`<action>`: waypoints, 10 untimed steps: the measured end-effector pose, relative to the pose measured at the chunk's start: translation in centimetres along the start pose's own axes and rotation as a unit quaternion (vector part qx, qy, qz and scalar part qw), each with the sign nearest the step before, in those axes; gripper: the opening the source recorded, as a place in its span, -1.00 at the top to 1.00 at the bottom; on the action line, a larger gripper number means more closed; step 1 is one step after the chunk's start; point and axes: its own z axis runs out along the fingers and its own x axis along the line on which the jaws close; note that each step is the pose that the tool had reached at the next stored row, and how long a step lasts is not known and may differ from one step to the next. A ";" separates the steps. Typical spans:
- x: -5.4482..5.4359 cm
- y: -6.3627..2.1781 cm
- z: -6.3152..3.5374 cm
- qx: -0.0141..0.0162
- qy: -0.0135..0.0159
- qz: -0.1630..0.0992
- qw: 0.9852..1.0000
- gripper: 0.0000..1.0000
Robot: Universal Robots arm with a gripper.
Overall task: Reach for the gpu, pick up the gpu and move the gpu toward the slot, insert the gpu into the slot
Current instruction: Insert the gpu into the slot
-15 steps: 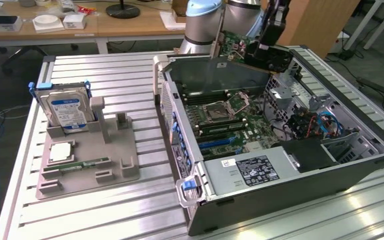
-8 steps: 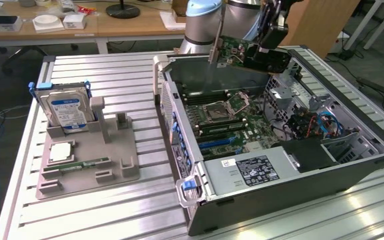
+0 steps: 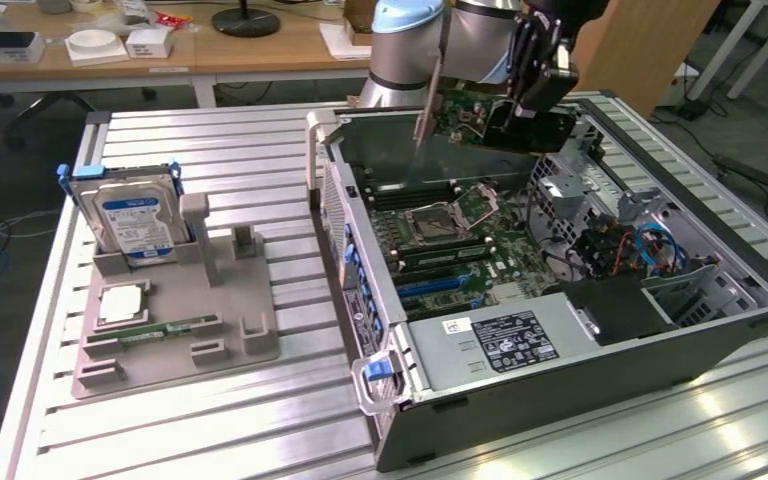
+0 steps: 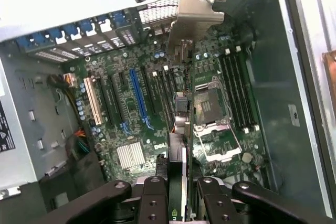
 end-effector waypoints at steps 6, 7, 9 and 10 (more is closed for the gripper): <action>0.0 -0.01 0.80 -0.002 -0.001 -0.047 0.999 0.47; 0.0 -0.02 0.93 -0.002 0.000 -0.057 0.998 0.47; 0.0 -0.02 1.18 -0.002 0.000 -0.075 0.997 0.47; 0.0 -0.02 1.30 -0.002 0.000 -0.083 0.997 0.47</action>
